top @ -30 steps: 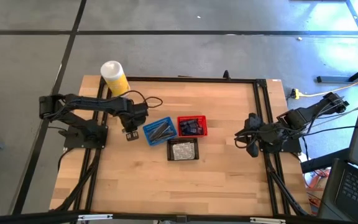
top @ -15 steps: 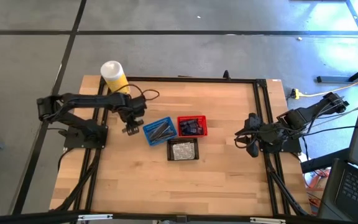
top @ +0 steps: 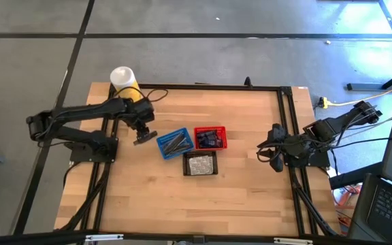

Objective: Pick & Place Travel size toiletries
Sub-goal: Put the black comb into the blue bin

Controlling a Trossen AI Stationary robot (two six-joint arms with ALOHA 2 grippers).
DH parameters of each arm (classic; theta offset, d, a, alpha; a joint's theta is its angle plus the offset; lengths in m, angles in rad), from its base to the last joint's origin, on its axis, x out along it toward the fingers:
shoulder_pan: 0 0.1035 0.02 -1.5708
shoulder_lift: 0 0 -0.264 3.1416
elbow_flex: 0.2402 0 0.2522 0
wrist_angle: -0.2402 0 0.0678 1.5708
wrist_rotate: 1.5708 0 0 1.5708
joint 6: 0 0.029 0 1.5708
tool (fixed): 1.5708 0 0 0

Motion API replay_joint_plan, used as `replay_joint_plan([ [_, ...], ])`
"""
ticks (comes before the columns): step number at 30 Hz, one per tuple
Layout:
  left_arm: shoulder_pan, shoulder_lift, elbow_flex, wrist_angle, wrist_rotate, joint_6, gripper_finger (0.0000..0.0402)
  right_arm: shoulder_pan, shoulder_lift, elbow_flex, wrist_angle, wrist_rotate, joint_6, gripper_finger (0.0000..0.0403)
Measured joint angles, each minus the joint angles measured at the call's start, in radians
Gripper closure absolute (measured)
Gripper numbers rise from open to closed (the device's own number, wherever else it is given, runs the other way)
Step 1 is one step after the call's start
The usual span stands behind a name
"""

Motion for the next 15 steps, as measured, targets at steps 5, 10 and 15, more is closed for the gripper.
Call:
replay_joint_plan([
  [5,-0.030,-0.030,-0.001,0.000,-0.020,-0.016,0.0215,0.000,0.000,0.000,0.000,0.000,0.000,0.0250],
  [10,-0.047,-0.059,-0.002,-0.016,-0.061,-0.077,0.0215,0.000,0.000,0.000,0.000,0.000,0.000,0.0254],
  [15,-0.087,-0.106,-0.018,-0.061,-0.122,-0.233,0.0215,0.000,0.000,0.000,0.000,0.000,0.000,0.0264],
])
